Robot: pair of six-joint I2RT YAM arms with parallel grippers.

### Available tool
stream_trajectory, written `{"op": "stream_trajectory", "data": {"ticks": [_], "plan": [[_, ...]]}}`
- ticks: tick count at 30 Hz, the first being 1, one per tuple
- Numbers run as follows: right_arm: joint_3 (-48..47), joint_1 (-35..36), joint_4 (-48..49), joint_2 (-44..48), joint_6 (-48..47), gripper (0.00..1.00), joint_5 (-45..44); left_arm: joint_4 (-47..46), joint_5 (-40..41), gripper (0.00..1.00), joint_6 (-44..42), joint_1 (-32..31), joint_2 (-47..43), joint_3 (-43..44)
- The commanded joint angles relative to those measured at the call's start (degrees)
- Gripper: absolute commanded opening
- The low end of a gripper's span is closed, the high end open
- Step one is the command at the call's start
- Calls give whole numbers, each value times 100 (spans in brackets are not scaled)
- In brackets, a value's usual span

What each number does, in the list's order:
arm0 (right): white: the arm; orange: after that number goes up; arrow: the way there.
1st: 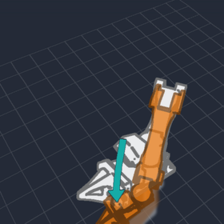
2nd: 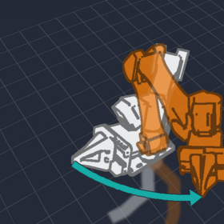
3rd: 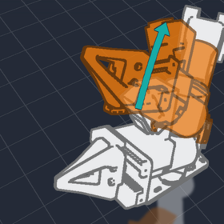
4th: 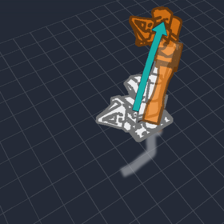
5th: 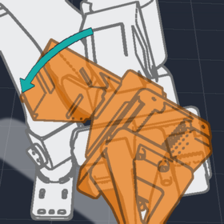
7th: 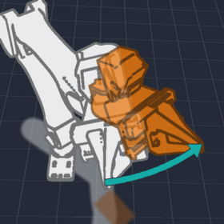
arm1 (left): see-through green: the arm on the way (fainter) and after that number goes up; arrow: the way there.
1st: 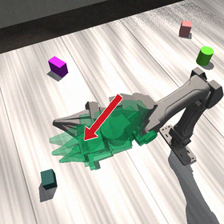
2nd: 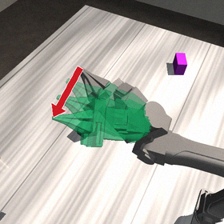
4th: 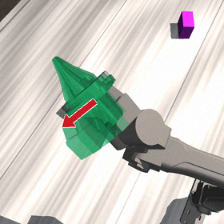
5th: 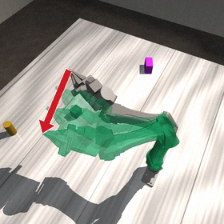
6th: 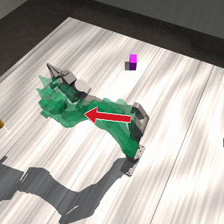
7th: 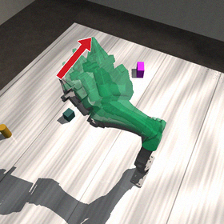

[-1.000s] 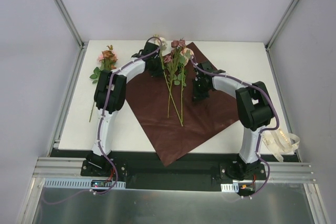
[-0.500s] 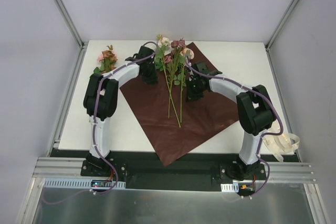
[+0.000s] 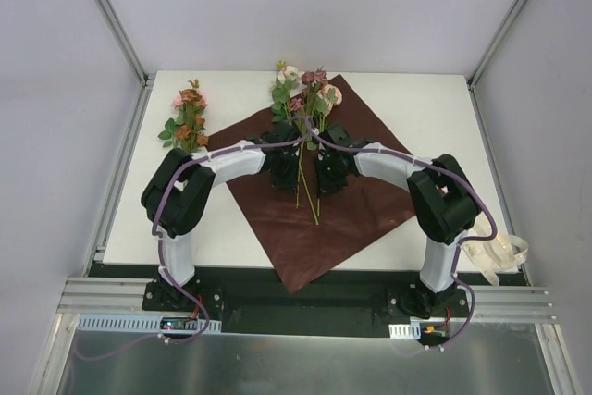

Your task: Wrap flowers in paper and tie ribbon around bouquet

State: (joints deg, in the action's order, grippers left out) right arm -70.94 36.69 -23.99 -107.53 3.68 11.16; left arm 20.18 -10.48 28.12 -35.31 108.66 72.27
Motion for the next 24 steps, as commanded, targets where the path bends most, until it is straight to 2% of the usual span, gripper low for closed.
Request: {"op": "stream_trajectory", "data": {"ticks": [1, 6, 8, 10, 11, 12, 14, 15, 17, 18, 19, 20, 22, 24], "plan": [[1, 119, 236, -22, 132, 10, 175, -287, -33, 7, 264, 7, 6, -248], [-104, 119, 552, -163, 431, 10, 668, -436, -51, 6, 422, -46, -116, -538], [-113, 119, 544, -76, 458, 10, 809, -454, 150, 6, 475, -20, -546, -835], [-70, 119, 466, 99, 458, 11, 740, -445, 178, 15, 545, 120, -1211, -1100], [-43, 119, 404, 222, 432, 17, 652, -437, 65, 20, 572, 243, -1459, -1406], [44, 119, 273, 467, 388, 23, 573, -436, -93, 30, 598, 601, -1723, -1574], [141, 119, 114, 767, 221, 39, 361, -97, -296, 40, 537, 1093, -2540, -2012], [229, 119, 9, 1047, 151, 42, 309, 80, -262, 45, 398, 1653, -2804, -2137], [299, 111, -88, 1268, -51, 47, 203, 720, 0, 61, 143, 2376, -3411, -2304], [317, 119, -176, 1374, -121, 48, 168, 932, 115, 79, -137, 2710, -3517, -2296], [326, 119, -220, 1505, -174, 49, 80, 1074, 142, 87, -305, 3427, -3536, -2244], [326, 119, -229, 1550, -271, 50, 80, 1171, 117, 88, -542, 3678, -3458, -2009], [274, 102, -194, 1594, -342, 50, 272, 1339, 624, 88, -1166, 4126, -3021, -1691], [203, 102, -176, 1568, -342, 50, 413, 1374, 1281, 87, -1858, 4269, -2476, -1182]]}}
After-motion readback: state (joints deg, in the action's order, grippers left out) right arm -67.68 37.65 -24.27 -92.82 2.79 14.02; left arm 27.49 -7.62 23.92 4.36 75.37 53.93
